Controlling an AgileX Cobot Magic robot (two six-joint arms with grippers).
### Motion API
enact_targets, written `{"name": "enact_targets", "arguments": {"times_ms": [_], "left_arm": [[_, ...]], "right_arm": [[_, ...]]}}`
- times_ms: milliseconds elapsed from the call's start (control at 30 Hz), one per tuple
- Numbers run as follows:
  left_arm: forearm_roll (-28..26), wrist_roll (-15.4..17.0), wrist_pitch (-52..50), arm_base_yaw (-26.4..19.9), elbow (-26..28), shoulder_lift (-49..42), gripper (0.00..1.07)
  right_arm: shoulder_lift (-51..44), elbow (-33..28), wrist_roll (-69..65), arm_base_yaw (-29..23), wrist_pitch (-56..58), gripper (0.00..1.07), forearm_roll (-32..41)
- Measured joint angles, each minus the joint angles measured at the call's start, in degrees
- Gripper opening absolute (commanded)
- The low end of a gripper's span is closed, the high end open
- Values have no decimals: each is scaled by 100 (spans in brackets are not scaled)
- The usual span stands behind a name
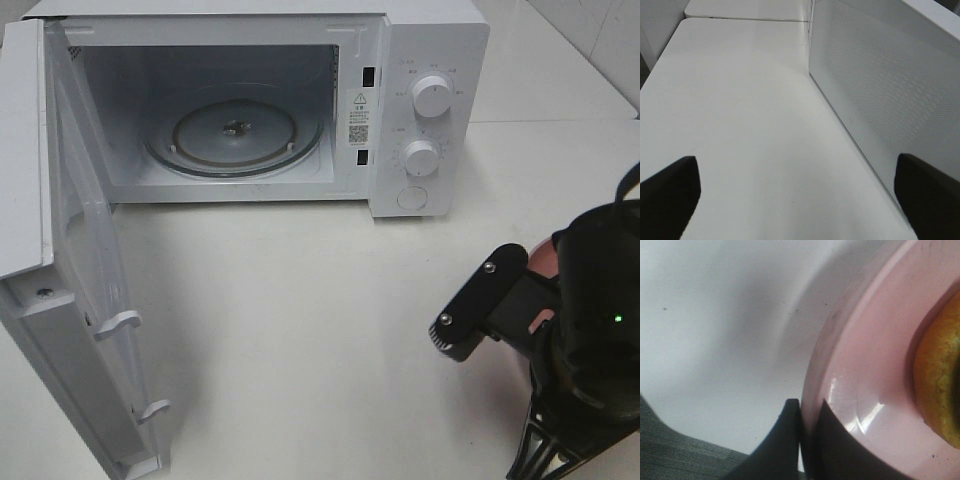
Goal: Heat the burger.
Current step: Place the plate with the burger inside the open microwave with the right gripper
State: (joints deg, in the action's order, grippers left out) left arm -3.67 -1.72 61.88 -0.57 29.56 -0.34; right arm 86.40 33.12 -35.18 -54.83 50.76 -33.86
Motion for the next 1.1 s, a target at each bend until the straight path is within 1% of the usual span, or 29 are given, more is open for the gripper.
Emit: {"name": "enact_targets", "arguments": {"times_ms": [67,100,167,233,267,300,333,367,400,433,467,500,533,567,600,633,700,733,900,1100], "left_arm": [[0,0,0,0,0,0,98],[0,0,0,0,0,0,98],[0,0,0,0,0,0,98],[0,0,0,0,0,0,98],[0,0,0,0,0,0,98],[0,0,0,0,0,0,98],[0,0,0,0,0,0,98],[0,0,0,0,0,0,98],[0,0,0,0,0,0,98],[0,0,0,0,0,0,98],[0,0,0,0,0,0,98],[0,0,0,0,0,0,98],[0,0,0,0,0,0,98],[0,0,0,0,0,0,98],[0,0,0,0,0,0,98],[0,0,0,0,0,0,98],[0,0,0,0,0,0,98],[0,0,0,0,0,0,98],[0,0,0,0,0,0,98],[0,0,0,0,0,0,98]], "right_arm": [[0,0,0,-80,0,0,0],[0,0,0,-264,17,0,0],[0,0,0,-350,29,0,0],[0,0,-6,-596,74,0,0],[0,0,-6,-596,74,0,0],[0,0,-6,-779,80,0,0],[0,0,-6,-779,80,0,0],[0,0,-6,-1020,80,0,0],[0,0,-6,-1152,80,0,0],[0,0,-6,-1152,80,0,0],[0,0,-6,-1392,80,0,0],[0,0,11,-1501,80,0,0],[0,0,11,-1501,80,0,0],[0,0,69,-1742,80,0,0],[0,0,69,-1742,80,0,0],[0,0,189,-1942,80,0,0],[0,0,218,-2011,80,0,0],[0,0,355,-2166,80,0,0],[0,0,722,-2412,80,0,-6],[0,0,1209,-2435,57,0,-29]]}}
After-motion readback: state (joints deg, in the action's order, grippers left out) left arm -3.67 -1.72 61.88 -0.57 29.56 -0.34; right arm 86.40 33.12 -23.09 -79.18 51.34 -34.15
